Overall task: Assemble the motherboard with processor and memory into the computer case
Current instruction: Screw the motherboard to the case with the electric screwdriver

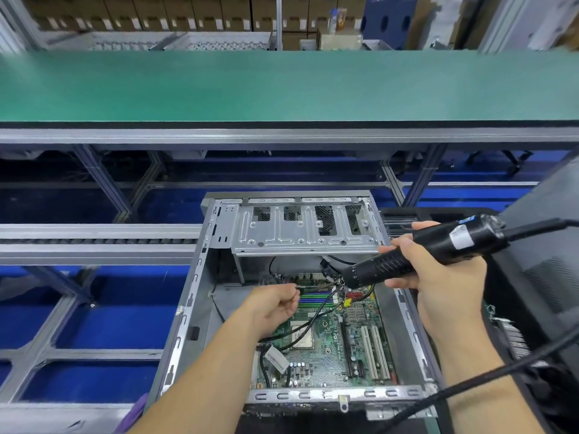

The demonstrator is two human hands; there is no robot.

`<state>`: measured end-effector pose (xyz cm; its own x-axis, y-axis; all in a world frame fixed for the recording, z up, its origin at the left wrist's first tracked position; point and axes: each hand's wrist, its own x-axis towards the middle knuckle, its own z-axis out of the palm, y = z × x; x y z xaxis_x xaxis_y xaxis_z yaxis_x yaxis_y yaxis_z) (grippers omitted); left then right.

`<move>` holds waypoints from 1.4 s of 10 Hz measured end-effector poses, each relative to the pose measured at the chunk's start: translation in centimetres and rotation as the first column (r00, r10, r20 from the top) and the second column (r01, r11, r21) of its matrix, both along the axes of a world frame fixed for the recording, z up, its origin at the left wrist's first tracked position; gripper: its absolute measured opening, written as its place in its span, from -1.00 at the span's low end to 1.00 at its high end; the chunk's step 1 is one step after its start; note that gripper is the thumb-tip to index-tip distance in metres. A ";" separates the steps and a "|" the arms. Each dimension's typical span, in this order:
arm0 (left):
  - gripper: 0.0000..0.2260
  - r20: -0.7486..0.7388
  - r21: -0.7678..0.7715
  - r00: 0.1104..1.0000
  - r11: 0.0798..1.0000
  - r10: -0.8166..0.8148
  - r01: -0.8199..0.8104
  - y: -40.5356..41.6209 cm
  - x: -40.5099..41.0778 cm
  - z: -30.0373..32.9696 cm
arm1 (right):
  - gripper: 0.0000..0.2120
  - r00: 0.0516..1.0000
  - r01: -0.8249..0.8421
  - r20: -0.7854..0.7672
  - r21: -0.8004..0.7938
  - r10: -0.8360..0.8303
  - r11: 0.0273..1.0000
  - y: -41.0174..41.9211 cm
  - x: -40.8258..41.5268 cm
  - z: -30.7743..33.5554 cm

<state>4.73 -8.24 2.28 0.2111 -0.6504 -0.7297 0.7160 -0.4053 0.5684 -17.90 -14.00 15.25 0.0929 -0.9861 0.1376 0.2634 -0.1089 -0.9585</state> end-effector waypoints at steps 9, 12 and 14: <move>-0.81 0.754 0.656 -0.176 0.734 -0.633 0.176 -4.5 3.0 -1.3 | -0.77 0.999 0.012 -0.036 0.035 -0.011 0.999 -1.1 0.1 -1.1; -0.37 0.492 0.275 0.870 0.954 -0.034 -0.118 -8.4 3.5 -0.5 | -0.80 1.000 0.010 -0.029 0.062 -0.008 0.998 -2.0 1.0 -1.6; -0.78 -0.538 0.174 0.477 0.645 0.695 -0.744 -9.5 3.1 -0.6 | -0.74 1.000 0.015 -0.018 0.033 -0.014 0.999 -2.5 1.2 -1.5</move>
<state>7.82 -17.72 1.68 0.2432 -0.5042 -0.8286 0.9088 0.4170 0.0131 -16.68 -16.54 13.78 0.0805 -0.9913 0.1037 0.2447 -0.0812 -0.9662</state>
